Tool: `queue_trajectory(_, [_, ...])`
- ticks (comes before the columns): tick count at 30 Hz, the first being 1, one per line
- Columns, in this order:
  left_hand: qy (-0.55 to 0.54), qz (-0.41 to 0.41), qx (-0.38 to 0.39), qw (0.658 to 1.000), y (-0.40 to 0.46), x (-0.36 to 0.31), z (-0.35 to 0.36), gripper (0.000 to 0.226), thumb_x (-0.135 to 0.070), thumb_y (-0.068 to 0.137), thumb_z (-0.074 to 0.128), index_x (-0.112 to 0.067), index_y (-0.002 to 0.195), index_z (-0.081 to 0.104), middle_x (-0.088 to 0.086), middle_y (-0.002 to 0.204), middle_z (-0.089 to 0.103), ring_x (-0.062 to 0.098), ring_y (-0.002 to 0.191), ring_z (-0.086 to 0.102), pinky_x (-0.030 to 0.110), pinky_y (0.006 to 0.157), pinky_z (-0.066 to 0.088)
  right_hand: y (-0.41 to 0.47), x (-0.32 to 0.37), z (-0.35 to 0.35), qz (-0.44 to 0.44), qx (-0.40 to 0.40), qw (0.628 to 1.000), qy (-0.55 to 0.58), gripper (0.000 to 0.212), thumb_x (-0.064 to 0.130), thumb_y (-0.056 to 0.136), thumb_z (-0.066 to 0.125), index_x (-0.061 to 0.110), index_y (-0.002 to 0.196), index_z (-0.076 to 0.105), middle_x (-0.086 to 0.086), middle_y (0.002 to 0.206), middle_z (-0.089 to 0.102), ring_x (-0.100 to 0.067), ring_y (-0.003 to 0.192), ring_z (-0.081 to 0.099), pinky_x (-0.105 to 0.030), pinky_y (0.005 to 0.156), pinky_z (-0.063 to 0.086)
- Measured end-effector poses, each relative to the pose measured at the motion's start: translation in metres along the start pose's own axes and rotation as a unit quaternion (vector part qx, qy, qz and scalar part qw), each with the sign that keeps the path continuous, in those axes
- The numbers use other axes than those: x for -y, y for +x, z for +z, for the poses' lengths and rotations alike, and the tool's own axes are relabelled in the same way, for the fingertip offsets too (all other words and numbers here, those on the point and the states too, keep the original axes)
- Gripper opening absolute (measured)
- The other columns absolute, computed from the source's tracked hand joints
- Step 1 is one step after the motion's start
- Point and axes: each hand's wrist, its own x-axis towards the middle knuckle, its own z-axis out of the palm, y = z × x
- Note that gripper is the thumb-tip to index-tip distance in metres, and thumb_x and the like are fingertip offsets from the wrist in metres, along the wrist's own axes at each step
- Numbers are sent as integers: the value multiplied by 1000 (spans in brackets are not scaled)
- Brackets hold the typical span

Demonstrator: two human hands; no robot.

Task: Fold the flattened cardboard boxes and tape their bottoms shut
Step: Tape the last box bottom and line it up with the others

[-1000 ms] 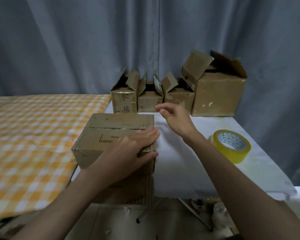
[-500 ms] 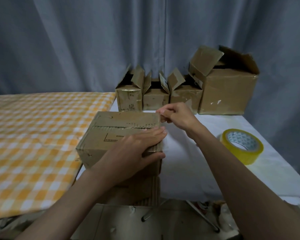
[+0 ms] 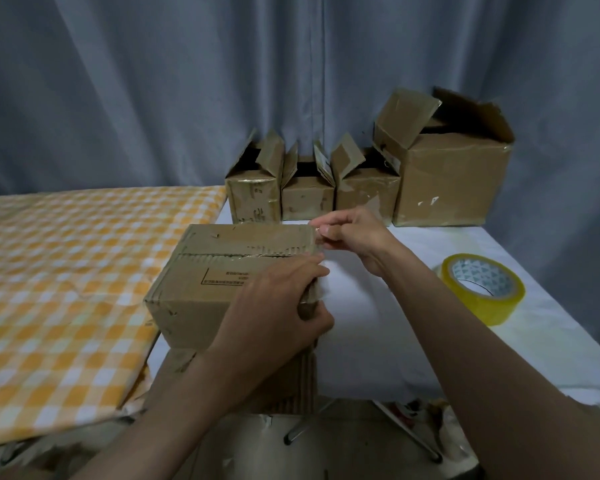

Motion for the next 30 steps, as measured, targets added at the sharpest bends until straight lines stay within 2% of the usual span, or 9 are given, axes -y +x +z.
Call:
queue_trajectory(3, [10,-8,-20,1000,1,-6,6,42,-40,81,51,-25,117,65,-9,134,61,8,124,55,31,99,49,0,-4,5,19,-8,999,47,20,-6,94,58,7,96,72,-6,81,67,-12,75,63,-28,85,56])
queue_trajectory(7, [8,22,6,1000,0,0,1,27,-35,88,60,-23,112,67,-9,131,63,7,126,53,26,98,46,-2,-8,8,27,-27,996,76,13,-4,94,60,4,91,70,-8,83,68,-12,76,65,-27,81,57])
queue_trajectory(10, [-3,44,54,998,2,8,-8,22,-37,94,59,-28,113,65,-14,136,58,2,128,48,24,104,42,-4,-11,11,20,-38,996,76,8,-2,94,61,0,96,69,-10,85,67,-14,77,65,-25,78,58])
queue_trajectory(13, [9,74,90,993,7,12,-13,23,-42,96,51,-29,110,64,-15,128,58,4,125,48,27,102,45,-8,-16,14,9,-46,996,76,11,2,95,62,0,104,69,-6,82,65,-12,73,63,-21,70,58])
queue_trajectory(18, [14,99,104,990,10,13,-17,23,-46,94,49,-31,100,66,-22,115,60,5,129,39,22,101,38,-10,-11,13,-52,-48,997,26,22,-3,93,60,8,106,75,-3,96,71,-11,86,65,-18,73,57])
queue_trajectory(23, [-4,57,46,997,8,7,-10,29,-47,93,51,-28,98,72,-18,114,65,5,120,48,33,95,48,-8,-9,11,-37,-14,998,56,22,-3,96,57,2,109,73,-14,108,73,-21,98,70,-25,83,59])
queue_trajectory(25, [5,30,19,999,5,1,-3,28,-41,93,50,-27,107,70,-16,116,65,3,116,50,32,91,50,-6,-10,11,-30,-10,998,57,20,1,96,57,3,107,74,-14,108,74,-23,101,71,-28,87,59])
queue_trajectory(28, [31,-12,-7,999,4,-9,8,29,-28,90,52,-24,116,62,-8,114,63,5,102,50,23,81,44,-4,-9,11,-28,-7,998,55,17,10,96,63,1,105,75,-11,101,74,-15,89,70,-22,75,58])
queue_trajectory(30, [49,-40,-13,998,6,-18,11,29,-20,88,53,-21,117,58,-5,113,61,3,93,44,15,76,30,-6,-9,13,-35,-8,998,58,20,13,94,67,-3,103,73,-7,89,70,-9,75,66,-17,66,54])
